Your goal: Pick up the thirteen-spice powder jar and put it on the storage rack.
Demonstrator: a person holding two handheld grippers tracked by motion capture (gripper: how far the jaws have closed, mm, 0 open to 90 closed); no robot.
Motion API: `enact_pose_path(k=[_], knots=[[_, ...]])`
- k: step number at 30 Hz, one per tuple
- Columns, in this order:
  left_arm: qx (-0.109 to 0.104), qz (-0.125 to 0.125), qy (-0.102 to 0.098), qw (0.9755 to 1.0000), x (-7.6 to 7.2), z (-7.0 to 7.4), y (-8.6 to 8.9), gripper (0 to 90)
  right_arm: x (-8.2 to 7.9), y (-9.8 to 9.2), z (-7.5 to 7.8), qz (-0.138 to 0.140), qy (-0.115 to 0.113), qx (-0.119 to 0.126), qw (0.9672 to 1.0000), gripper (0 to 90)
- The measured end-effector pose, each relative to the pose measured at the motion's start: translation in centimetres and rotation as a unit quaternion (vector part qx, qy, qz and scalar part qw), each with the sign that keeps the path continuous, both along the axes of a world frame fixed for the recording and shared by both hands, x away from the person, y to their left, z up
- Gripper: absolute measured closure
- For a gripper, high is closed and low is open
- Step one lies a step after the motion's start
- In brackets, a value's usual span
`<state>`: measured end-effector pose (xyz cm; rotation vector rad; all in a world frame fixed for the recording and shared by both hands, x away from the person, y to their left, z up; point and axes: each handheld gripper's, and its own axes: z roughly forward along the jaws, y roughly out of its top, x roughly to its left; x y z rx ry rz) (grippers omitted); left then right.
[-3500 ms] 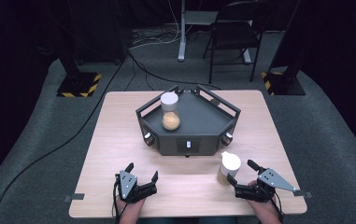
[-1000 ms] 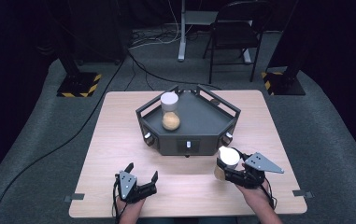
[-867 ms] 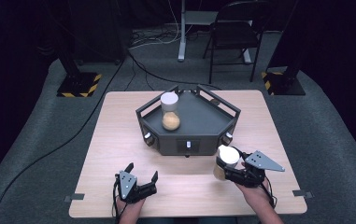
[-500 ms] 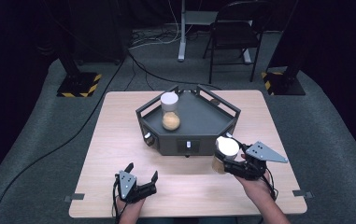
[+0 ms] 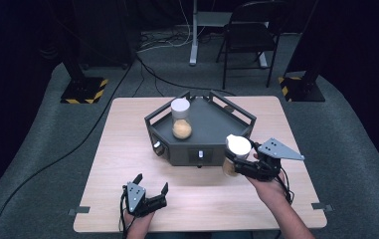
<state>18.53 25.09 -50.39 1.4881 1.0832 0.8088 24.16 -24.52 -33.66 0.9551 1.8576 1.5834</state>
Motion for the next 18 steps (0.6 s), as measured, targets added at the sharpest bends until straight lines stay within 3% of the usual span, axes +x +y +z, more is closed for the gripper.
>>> enact_pose_path(k=[18], knots=[[0.001,-0.001,-0.001,1.0000,0.0,0.0,0.0,1.4,1.7,1.6,1.9,-0.012,-0.012,0.003,0.9999,30.3]])
